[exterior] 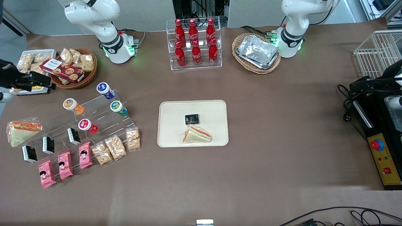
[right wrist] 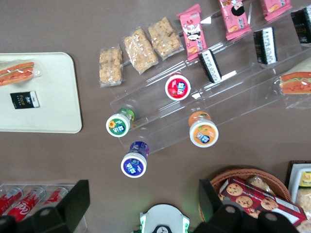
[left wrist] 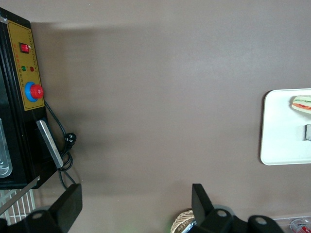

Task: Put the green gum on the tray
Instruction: 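Move the right gripper over the green-labelled gum bottle in the rack, then lower the right gripper and close it on the green gum bottle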

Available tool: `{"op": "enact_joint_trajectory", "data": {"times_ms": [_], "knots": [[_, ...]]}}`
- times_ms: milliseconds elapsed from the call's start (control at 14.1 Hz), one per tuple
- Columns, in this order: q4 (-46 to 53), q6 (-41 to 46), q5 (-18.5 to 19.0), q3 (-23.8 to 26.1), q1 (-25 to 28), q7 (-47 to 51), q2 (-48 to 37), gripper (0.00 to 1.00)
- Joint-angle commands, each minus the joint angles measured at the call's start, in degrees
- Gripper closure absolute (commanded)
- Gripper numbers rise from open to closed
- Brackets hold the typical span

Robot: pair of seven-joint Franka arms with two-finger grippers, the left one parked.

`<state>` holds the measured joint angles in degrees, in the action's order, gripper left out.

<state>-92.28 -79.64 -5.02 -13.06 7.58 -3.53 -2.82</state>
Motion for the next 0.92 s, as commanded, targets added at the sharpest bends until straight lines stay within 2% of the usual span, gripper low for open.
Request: {"op": "enact_joint_trajectory", "data": {"times_ms": [0,213,850], "knots": [[-13.6,-9.0,-0.8,2.6,0.4,3.2,-8.0,0.0],[-19.4,-14.4,-0.3,7.1,0.3,8.4,-9.4,0.0],[-37.4,-36.3,-0.3,9.9,0.9,8.5,-11.1,0.0]]}}
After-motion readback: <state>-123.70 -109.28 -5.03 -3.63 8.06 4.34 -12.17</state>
